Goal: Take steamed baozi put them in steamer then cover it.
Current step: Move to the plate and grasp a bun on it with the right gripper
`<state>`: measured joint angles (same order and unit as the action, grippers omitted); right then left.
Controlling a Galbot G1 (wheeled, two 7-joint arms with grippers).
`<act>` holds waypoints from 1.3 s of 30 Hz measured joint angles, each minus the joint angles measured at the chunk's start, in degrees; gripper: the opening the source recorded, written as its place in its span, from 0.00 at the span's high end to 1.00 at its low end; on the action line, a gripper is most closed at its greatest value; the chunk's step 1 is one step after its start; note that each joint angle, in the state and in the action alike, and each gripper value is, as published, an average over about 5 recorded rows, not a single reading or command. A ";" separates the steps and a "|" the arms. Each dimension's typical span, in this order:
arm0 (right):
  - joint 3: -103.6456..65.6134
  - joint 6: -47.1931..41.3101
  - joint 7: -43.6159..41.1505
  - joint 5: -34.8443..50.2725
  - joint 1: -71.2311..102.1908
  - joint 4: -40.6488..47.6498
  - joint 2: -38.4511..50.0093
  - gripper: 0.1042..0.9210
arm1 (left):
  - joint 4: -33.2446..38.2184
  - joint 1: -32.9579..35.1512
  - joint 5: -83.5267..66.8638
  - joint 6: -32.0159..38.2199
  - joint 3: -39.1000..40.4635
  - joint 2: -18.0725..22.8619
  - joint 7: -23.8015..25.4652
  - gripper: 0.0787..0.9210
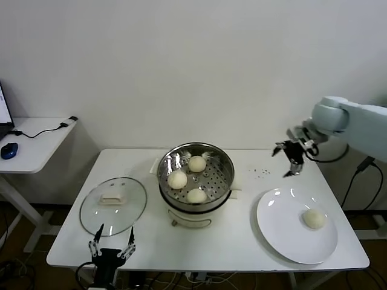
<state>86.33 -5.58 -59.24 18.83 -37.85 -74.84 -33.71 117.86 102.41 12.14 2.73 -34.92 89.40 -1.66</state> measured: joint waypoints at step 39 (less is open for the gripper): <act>-31.93 -0.80 -0.76 -18.05 39.23 12.71 3.54 0.17 | -0.79 0.92 0.90 0.07 -0.83 0.80 -0.06 0.12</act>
<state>54.40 -6.38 -60.00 0.78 1.38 -62.13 -30.17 117.07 103.33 13.05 2.80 -35.76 90.20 -1.73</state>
